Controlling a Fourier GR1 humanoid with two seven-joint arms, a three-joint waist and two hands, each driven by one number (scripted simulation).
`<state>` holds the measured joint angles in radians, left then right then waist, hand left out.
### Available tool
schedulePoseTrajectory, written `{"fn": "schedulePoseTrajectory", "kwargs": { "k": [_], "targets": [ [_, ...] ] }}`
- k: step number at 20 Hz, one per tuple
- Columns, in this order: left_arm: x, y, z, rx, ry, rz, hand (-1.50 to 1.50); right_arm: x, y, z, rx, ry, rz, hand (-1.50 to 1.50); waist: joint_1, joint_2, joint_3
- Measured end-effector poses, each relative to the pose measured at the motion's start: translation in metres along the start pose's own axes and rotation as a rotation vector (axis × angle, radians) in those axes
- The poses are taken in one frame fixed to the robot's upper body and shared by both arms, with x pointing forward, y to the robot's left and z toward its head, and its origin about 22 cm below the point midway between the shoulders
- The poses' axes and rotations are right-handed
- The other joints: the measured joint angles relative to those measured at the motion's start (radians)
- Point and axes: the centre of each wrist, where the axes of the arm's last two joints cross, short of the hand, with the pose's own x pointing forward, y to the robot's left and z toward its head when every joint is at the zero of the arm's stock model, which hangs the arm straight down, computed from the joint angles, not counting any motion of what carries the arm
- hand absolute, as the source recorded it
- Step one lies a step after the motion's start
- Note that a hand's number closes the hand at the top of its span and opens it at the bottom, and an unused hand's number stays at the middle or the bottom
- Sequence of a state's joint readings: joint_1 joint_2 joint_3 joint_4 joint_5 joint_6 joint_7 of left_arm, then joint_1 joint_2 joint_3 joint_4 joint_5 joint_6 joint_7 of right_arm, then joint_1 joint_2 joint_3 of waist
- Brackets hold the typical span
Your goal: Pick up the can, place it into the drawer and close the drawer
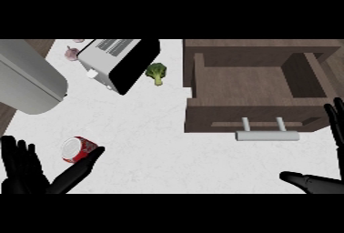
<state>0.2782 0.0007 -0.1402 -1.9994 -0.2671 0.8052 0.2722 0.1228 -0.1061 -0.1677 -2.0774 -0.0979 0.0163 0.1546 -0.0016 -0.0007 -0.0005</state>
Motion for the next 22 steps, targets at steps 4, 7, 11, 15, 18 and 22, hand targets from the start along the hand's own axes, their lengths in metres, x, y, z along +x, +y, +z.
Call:
{"fn": "schedulePoseTrajectory", "kwargs": {
  "k": [4,7,11,15,18,22],
  "targets": [
    [-0.025,-0.003,-0.004,0.009,0.027,-0.013,-1.50,0.004,-0.002,0.006,-0.004,-0.003,0.013,-1.50,0.000,0.000,0.000],
    [-0.042,-0.002,-0.005,0.021,0.035,-0.018,-1.50,0.006,-0.006,0.012,-0.001,-0.007,0.010,-1.50,0.000,0.000,0.000],
    [-0.066,-0.001,-0.009,0.051,0.051,-0.027,-1.50,0.010,-0.009,0.014,-0.007,-0.007,0.011,-1.50,0.001,0.000,0.000],
    [-0.088,0.002,-0.009,0.072,0.068,-0.031,-1.50,0.011,-0.015,0.016,-0.008,-0.014,0.015,-1.50,0.001,0.000,0.000],
    [-0.101,0.000,-0.010,0.083,0.078,-0.030,-1.50,0.020,-0.019,0.016,-0.014,-0.016,0.014,-1.50,0.001,0.000,0.000],
    [-0.117,0.005,-0.015,0.091,0.099,-0.024,-1.50,0.022,-0.017,0.014,-0.016,-0.019,0.016,-1.50,0.001,0.000,0.000]
  ]
}}
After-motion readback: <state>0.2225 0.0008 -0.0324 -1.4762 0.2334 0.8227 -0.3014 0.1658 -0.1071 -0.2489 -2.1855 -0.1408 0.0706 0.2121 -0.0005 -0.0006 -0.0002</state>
